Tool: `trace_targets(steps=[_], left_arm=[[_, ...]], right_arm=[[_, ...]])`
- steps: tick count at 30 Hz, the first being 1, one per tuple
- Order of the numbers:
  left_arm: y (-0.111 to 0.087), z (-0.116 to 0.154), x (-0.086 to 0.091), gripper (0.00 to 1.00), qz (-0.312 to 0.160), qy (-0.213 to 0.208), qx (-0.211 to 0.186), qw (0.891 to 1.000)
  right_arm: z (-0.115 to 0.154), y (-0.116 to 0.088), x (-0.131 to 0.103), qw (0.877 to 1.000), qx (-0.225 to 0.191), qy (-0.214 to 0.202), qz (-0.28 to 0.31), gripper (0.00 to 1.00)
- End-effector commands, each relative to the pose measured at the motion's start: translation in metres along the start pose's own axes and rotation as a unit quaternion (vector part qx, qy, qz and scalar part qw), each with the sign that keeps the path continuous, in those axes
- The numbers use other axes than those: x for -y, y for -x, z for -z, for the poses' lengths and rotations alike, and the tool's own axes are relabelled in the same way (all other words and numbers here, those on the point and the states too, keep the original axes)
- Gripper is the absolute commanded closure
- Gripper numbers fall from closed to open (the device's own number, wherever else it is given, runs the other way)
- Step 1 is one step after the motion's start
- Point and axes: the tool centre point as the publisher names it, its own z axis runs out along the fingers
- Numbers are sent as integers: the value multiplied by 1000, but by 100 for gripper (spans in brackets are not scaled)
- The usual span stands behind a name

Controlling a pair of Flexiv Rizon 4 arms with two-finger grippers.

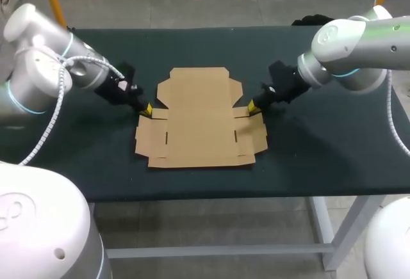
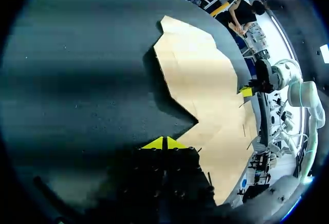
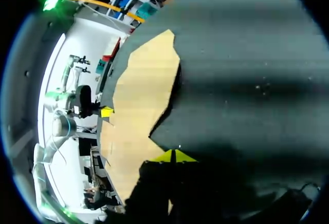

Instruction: Assemble the packaging by folding the flat box into shape, placing the metal phone stand inside, and closing the box properly

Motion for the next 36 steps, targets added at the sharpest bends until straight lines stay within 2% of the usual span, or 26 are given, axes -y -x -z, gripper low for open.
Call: trace_targets(steps=[1,16,36], left_arm=[[1,-3,3,100,-1,4,-1,1000],[-5,-2,3,100,-13,7,3,1000],[-20,2,-2,100,-22,-6,17,1000]], right_arm=[[0,-1,2,1000,-5,3,2,100],[3,-16,3,1000,-4,16,20,100],[-3,-19,3,1000,12,26,1,100]])
